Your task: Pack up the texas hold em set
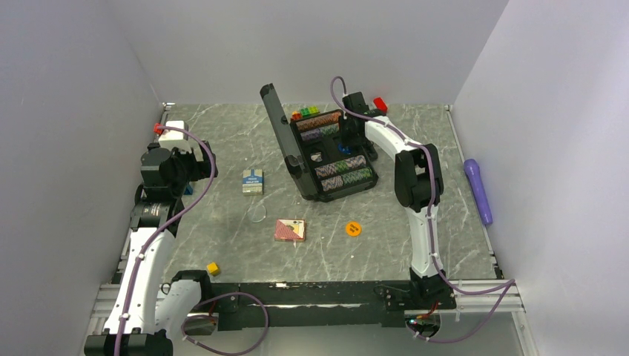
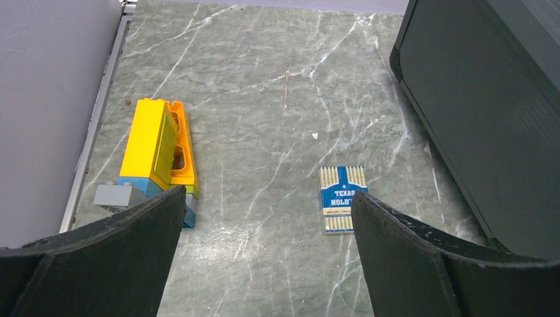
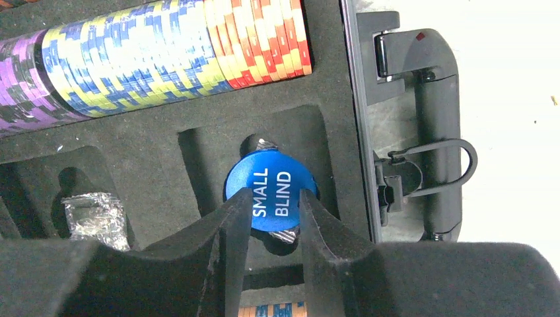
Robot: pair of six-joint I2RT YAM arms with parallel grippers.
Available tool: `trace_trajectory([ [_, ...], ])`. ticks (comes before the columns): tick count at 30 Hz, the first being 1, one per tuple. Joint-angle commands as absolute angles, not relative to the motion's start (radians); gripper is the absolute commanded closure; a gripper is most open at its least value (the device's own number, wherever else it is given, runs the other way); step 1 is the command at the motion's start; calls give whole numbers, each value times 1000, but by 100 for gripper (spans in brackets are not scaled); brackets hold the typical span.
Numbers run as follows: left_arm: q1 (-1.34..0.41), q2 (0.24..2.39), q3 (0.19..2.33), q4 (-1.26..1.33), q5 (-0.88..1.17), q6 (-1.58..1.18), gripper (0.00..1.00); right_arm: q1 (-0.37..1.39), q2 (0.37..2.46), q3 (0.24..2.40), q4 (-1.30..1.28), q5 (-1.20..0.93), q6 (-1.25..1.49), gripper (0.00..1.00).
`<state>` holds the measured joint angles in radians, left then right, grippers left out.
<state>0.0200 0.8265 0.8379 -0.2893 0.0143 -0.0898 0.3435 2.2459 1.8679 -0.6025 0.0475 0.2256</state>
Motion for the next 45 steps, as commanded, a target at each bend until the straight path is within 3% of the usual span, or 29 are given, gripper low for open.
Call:
trace_trajectory([
  [1, 21, 823, 851, -247, 28, -87, 1, 342, 2282, 1884, -595, 56, 212, 64],
  [13, 22, 821, 850, -248, 25, -87, 1, 344, 2153, 1921, -620, 61, 161, 48],
  [22, 22, 823, 848, -247, 17, -83, 1, 353, 1896, 1772, -487, 69, 82, 34],
  [37, 21, 820, 845, -250, 23, -86, 1, 406, 1357, 1079, -471, 99, 227, 31],
  [45, 22, 813, 843, -252, 16, -81, 1, 574, 1244, 837, -551, 157, 362, 31],
])
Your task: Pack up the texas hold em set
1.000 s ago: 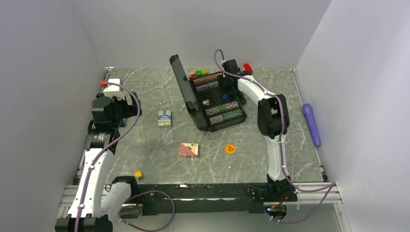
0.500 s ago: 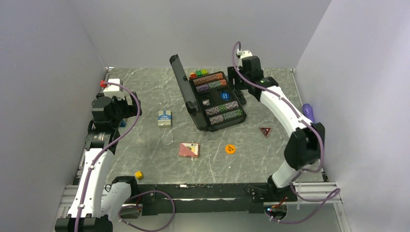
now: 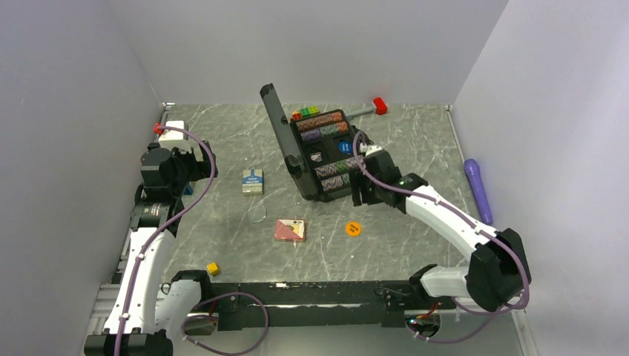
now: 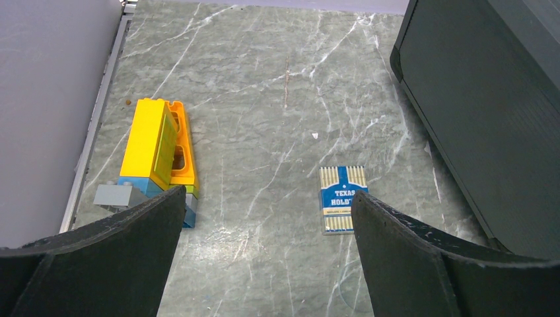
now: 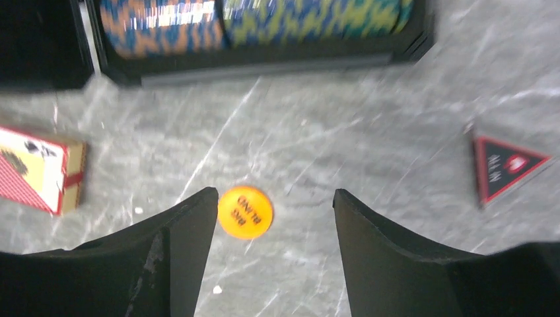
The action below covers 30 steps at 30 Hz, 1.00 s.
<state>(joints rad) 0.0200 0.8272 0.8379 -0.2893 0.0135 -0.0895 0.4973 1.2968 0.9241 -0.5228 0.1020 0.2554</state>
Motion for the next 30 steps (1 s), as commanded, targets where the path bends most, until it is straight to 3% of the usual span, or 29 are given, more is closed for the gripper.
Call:
trace_trajectory([
  [1, 22, 813, 842, -251, 16, -81, 1, 602, 1240, 814, -551, 177, 382, 31],
  [14, 22, 807, 841, -250, 14, -86, 1, 799, 1363, 767, -506, 271, 519, 33],
  [30, 22, 796, 839, -251, 13, -86, 1, 821, 1446, 784, -491, 296, 528, 36],
])
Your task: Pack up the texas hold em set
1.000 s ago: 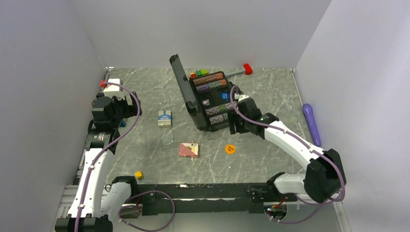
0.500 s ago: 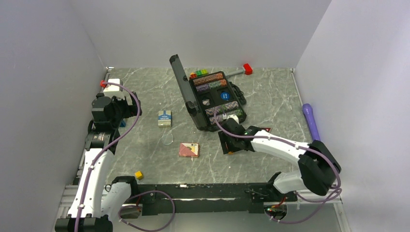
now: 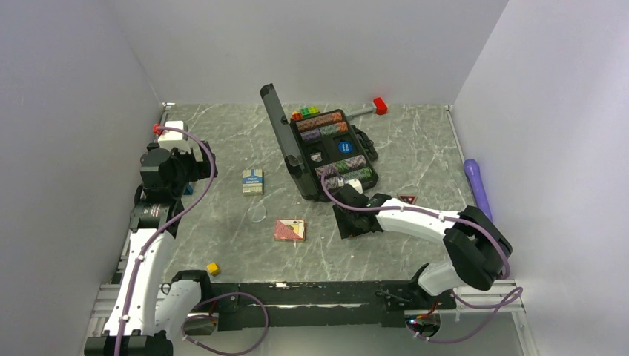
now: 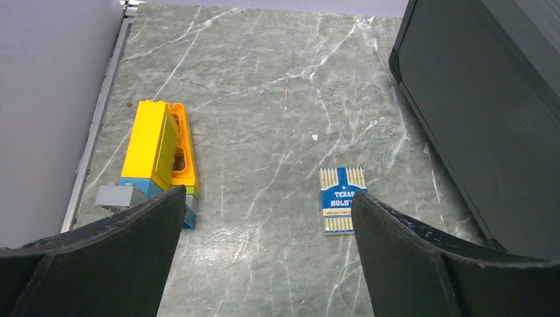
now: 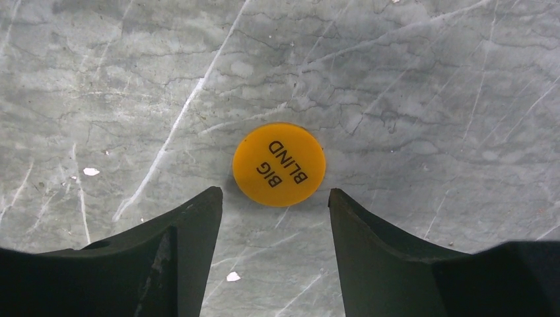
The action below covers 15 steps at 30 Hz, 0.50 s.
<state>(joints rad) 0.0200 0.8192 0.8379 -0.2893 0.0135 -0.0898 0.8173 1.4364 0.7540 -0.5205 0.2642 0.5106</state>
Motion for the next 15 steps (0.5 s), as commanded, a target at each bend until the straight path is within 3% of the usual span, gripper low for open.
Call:
trace_trajectory([
  [1, 23, 795, 839, -250, 12, -86, 1, 821, 1450, 784, -488, 296, 527, 36],
  [15, 22, 795, 839, -252, 11, -86, 1, 821, 1487, 781, -464, 290, 530, 40],
])
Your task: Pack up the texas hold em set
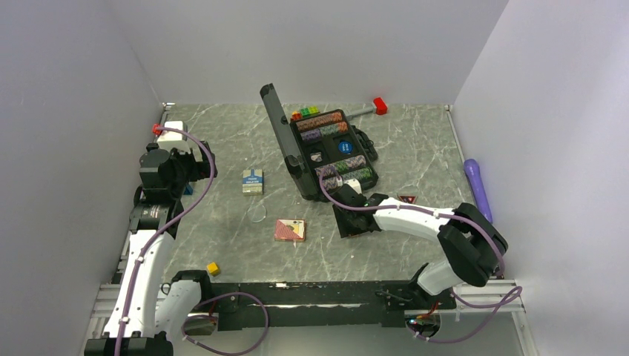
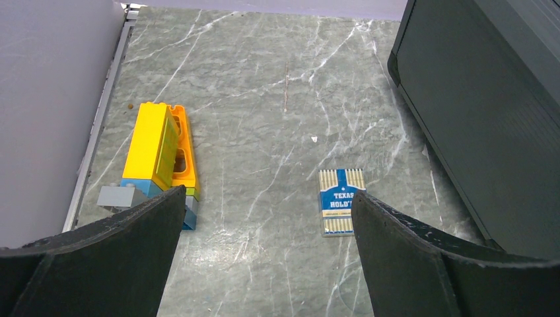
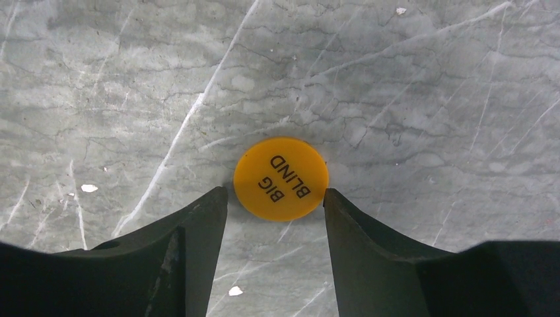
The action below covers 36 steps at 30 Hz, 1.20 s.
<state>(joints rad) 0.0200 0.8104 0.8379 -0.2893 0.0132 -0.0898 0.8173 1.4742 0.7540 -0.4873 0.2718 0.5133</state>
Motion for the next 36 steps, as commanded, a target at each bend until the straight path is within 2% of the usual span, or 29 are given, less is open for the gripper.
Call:
trace_trajectory([
  [1, 22, 795, 839, -252, 11, -86, 1, 821, 1490, 781, -466, 291, 531, 40],
  [32, 22, 776, 835, -253, 9, -87, 1, 760, 1544, 714, -449, 190, 548, 40],
  [36, 22, 775, 834, -252, 8, -87, 1, 755, 1551, 714, -453, 187, 546, 47],
])
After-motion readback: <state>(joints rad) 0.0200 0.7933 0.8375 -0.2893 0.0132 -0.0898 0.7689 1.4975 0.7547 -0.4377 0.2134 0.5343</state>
